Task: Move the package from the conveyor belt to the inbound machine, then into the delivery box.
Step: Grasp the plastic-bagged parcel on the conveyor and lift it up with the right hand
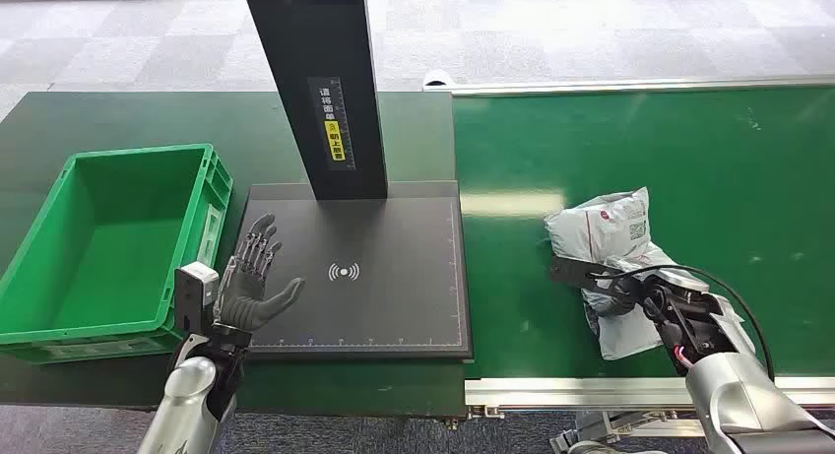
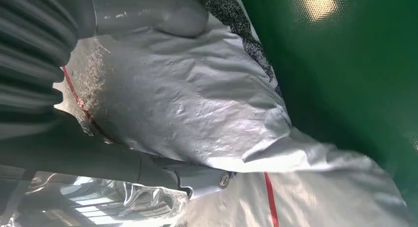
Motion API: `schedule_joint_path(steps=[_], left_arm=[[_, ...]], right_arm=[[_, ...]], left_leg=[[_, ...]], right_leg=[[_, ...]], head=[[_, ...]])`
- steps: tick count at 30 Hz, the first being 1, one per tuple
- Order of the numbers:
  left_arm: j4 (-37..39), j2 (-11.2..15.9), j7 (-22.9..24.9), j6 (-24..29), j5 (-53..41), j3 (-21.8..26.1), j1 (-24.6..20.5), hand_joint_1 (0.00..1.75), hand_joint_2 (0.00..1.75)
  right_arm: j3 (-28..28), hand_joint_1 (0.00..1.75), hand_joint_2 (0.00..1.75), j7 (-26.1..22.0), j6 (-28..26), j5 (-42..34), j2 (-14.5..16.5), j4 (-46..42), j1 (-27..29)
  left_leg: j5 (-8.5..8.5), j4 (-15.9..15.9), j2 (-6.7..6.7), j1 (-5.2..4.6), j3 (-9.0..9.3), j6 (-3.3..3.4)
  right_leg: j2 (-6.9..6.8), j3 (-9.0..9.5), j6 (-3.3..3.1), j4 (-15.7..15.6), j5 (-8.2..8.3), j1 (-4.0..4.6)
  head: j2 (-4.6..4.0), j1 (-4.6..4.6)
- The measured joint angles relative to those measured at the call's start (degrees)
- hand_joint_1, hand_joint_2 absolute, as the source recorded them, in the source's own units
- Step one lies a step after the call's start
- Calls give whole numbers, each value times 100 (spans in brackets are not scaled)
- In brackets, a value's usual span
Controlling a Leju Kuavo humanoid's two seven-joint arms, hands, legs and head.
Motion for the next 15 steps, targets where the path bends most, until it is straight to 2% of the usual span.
schedule_joint_path(steps=[7,11,15], left_arm=[[16,-4,-1,0,0,0,-7,0,175],[16,-4,-2,0,0,0,-7,0,175],[14,-4,-2,19,0,8,3,0,175]], right_arm=[[46,82,175,-2,5,-1,30,34,-16],[77,174,175,-3,13,-1,42,44,-16],[120,175,175,-8,-34,12,61,51,-13]], left_leg=[[0,0,0,0,0,0],[0,0,0,0,0,0],[0,0,0,0,-2,0]], right_leg=[[0,1,0,0,0,0],[0,1,0,0,0,0],[0,1,0,0,0,0]], head=[[-1,0],[-1,0],[0,0]])
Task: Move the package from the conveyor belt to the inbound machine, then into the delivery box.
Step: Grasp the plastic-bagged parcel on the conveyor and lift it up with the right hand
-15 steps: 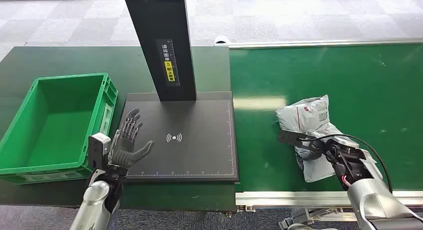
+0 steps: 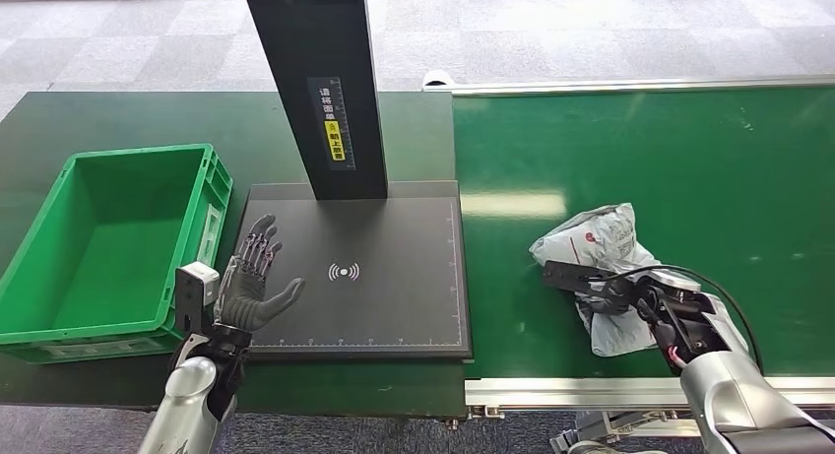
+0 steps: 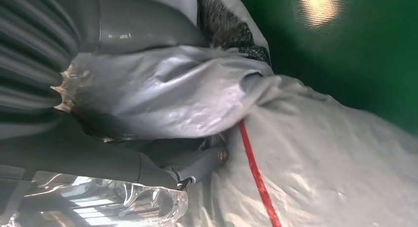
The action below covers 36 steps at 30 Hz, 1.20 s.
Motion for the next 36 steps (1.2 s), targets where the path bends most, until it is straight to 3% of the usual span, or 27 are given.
schedule_joint_path(steps=[7,11,14,18,23,32,36], left_arm=[[-109,3,3,70,0,51,160,0,175],[-186,4,50,75,3,99,205,0,175],[-377,-9,24,140,51,145,364,0,175],[-784,-80,-68,389,192,273,638,0,175],[-989,-124,-185,641,301,331,688,0,175],[-1110,-180,-630,1466,469,336,399,0,175],[-1119,-191,-681,1537,503,309,277,0,175]], right_arm=[[62,175,175,-108,-171,22,84,-9,-44],[48,175,175,-621,-475,-276,110,-124,-89],[-72,175,175,-1331,-1223,-788,120,-518,21],[-493,175,175,-2133,-2476,-1467,252,-1713,550],[-1069,175,175,-2416,-3400,-1723,539,-3266,1106],[-1590,175,175,-3211,-5804,-1622,971,-5333,1805],[-1589,175,175,-3275,-6022,-1545,1051,-5691,1920]], left_leg=[[0,0,-2,0,-3,0],[0,0,0,0,-4,0],[0,0,3,1,-5,0],[-1,-1,-4,5,-14,0],[0,-2,-22,5,-24,0],[-2,-1,-11,2,-21,0],[-2,-1,-8,3,-19,0]], right_leg=[[-1,-1,0,0,0,0],[1,-1,0,1,0,0],[5,-5,0,1,0,1],[1,-14,3,1,-6,3],[-13,-17,9,1,-13,4],[-9,-18,9,1,-12,1],[-5,-17,8,1,-12,2]], head=[[0,0],[-1,-1],[0,-1],[0,-2],[-1,-1],[0,-1],[0,-2]])
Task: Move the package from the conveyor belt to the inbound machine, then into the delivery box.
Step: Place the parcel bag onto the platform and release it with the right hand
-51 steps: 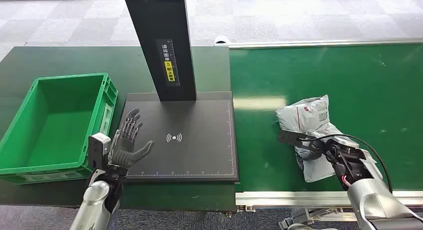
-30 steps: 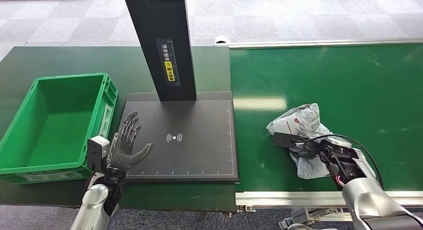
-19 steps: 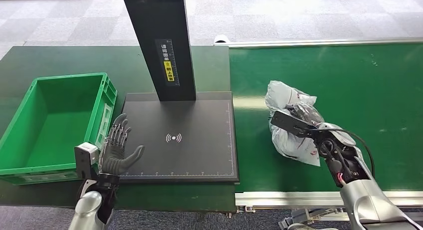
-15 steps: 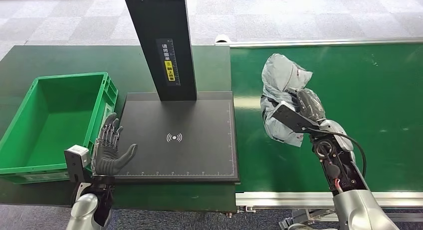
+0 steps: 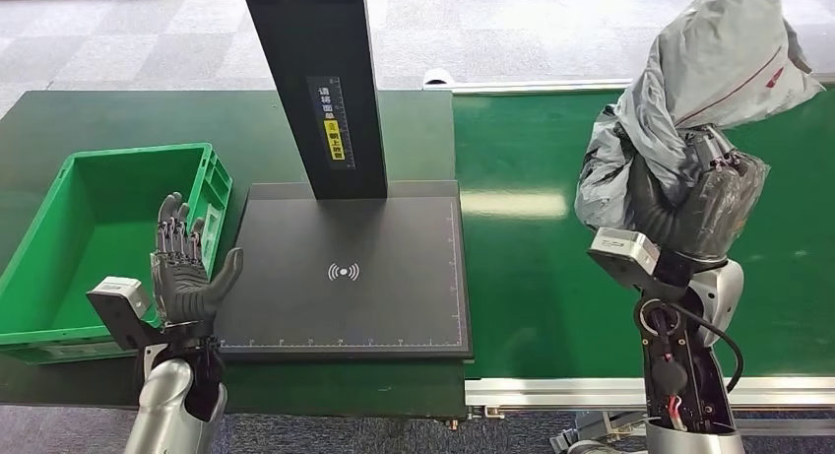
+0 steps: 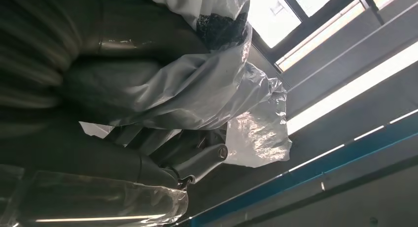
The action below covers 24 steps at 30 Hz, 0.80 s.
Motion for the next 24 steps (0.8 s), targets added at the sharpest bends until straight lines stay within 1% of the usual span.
schedule_joint_path(steps=[3,5,7,9,12,16,18,20,24], left_arm=[[0,-3,-19,37,13,-19,-19,0,175],[0,-5,-98,148,12,-26,-30,0,175],[0,-6,-240,350,7,-38,-67,0,175],[0,-6,-384,555,6,-60,-140,0,175],[0,-5,-550,763,33,-105,-262,0,175],[2,-3,-629,847,85,-179,-351,0,175],[5,-2,-637,825,105,-223,-399,0,175],[8,-2,-640,800,110,-274,-446,0,175],[29,-1,-641,796,105,-363,-520,0,175]], right_arm=[[0,175,175,0,-17,25,28,-116,42],[29,175,175,1,-22,211,36,-143,51],[147,175,175,25,-22,679,28,-112,32],[427,175,175,77,36,1265,11,50,-51],[1163,175,175,116,347,1787,-4,580,-295],[2356,175,175,146,1112,1827,49,1517,-681],[2907,175,175,144,1529,1769,144,2013,-863],[3394,175,175,131,1817,1708,272,2497,-1003],[4181,175,175,111,2123,1615,539,3322,-1180]], left_leg=[[1,0,1,0,1,0],[1,0,2,0,1,0],[1,0,2,0,0,0],[1,-1,4,1,-1,0],[1,-1,8,2,0,-1],[3,-1,5,4,0,-3],[4,-1,3,4,0,-3],[4,-1,2,5,-1,-3],[3,-1,5,3,-3,-2]], right_leg=[[0,0,0,0,0,0],[0,1,0,0,0,0],[1,1,0,0,1,0],[3,1,-1,1,1,0],[7,1,-2,1,2,2],[5,1,-2,2,2,5],[4,0,-2,2,2,6],[4,0,-2,3,1,7],[4,0,-1,2,1,5]], head=[[0,1],[0,2],[0,2],[0,2],[0,1],[0,1],[0,1],[0,2],[0,2]])
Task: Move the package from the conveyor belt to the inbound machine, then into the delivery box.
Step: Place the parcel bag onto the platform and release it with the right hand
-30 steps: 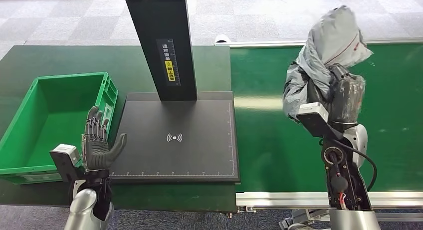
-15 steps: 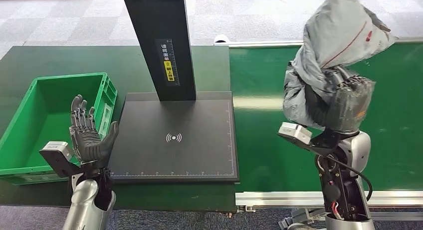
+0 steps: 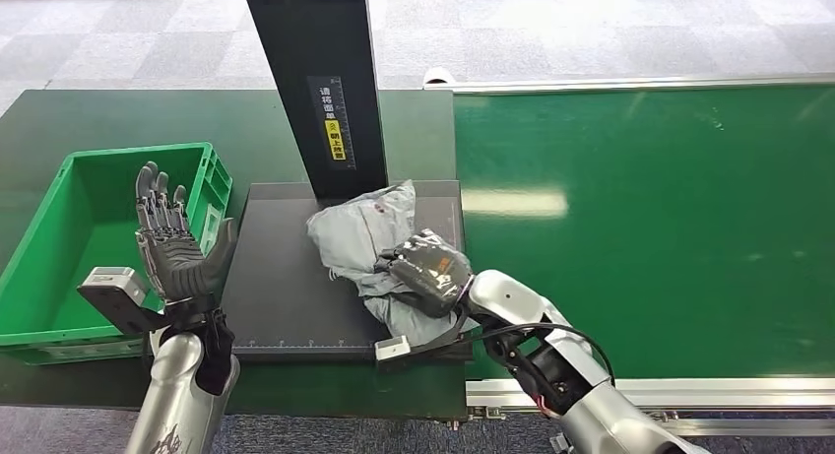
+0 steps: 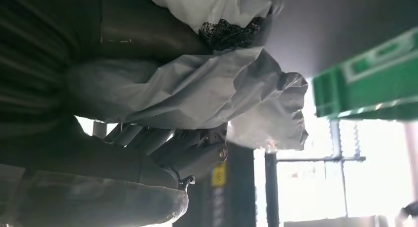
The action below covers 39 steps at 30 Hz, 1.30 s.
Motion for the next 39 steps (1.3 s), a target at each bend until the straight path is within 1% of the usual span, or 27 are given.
schedule_joint_path(steps=[3,9,10,13,14,18,20,22,24,25,27,29,32,34,39], left_arm=[[40,3,0,-22,15,-36,-33,0,175],[147,9,0,-87,30,-89,-111,0,175],[167,10,0,-92,31,-105,-121,0,175],[237,10,0,-111,58,-140,-158,0,175],[266,9,0,-116,73,-157,-177,0,175],[381,8,0,-103,107,-282,-252,0,175],[428,10,0,-81,132,-336,-285,0,175],[455,11,1,-54,154,-379,-301,0,175],[468,14,3,-15,167,-416,-301,0,175],[472,15,5,1,174,-433,-297,0,175],[474,21,14,16,197,-458,-283,0,175],[474,25,56,-37,252,-474,-267,0,175],[474,28,131,-167,332,-520,-252,0,175],[478,28,145,-210,342,-558,-251,0,175],[517,24,168,-239,314,-644,-263,0,175]], right_arm=[[374,175,175,-3,77,-20,159,390,-99],[687,175,175,-78,-50,-258,372,789,-214],[718,138,175,-108,-88,-310,402,828,-216],[754,7,175,-198,-267,-567,475,919,-218],[743,0,175,-186,-357,-697,510,954,-220],[525,0,175,-48,-575,-1486,718,1143,-270],[247,0,175,-197,-570,-2153,809,1217,-295],[-162,0,175,-489,-332,-2987,884,1248,-300],[-689,0,175,-754,114,-3904,950,1234,-269],[-961,0,175,-825,304,-4311,975,1208,-236],[-1452,0,175,-777,489,-4853,1000,1127,-159],[-1821,0,175,-560,644,-5128,997,1076,-98],[-2218,0,175,-207,1176,-5529,976,1079,-1],[-2409,0,175,-93,1429,-5675,964,1105,49],[-2591,0,175,13,1485,-5639,938,1192,66]], left_leg=[[-1,0,1,-1,1,1],[-1,1,2,-1,5,1],[0,1,2,-1,6,1],[0,0,2,0,7,0],[0,0,2,0,7,0],[0,0,4,0,7,0],[0,1,4,-1,6,0],[0,1,4,-1,6,0],[0,1,3,-2,6,0],[0,2,3,-2,6,0],[0,2,2,-2,5,1],[-1,2,2,-2,5,1],[-2,1,3,-2,5,1],[-2,1,3,-2,5,1],[-1,1,3,-2,7,1]], right_leg=[[0,0,0,-1,0,-2],[2,1,0,-2,1,-3],[3,1,-1,-2,1,-2],[3,0,-1,-1,1,0],[3,0,-1,-1,1,0],[4,0,-1,-1,1,0],[3,1,-1,-1,1,0],[3,1,0,-1,1,-2],[3,2,0,-1,1,-3],[2,2,0,-1,1,-3],[1,1,0,-1,1,-3],[3,1,0,-1,1,-3],[4,0,0,-2,1,-3],[3,0,0,-2,1,-3],[5,0,0,-2,1,-2]], head=[[0,1],[-1,1],[-1,1],[0,1],[0,1],[0,1],[0,1],[0,1],[0,1],[0,2],[0,2],[0,1],[0,1],[0,1],[0,0]])
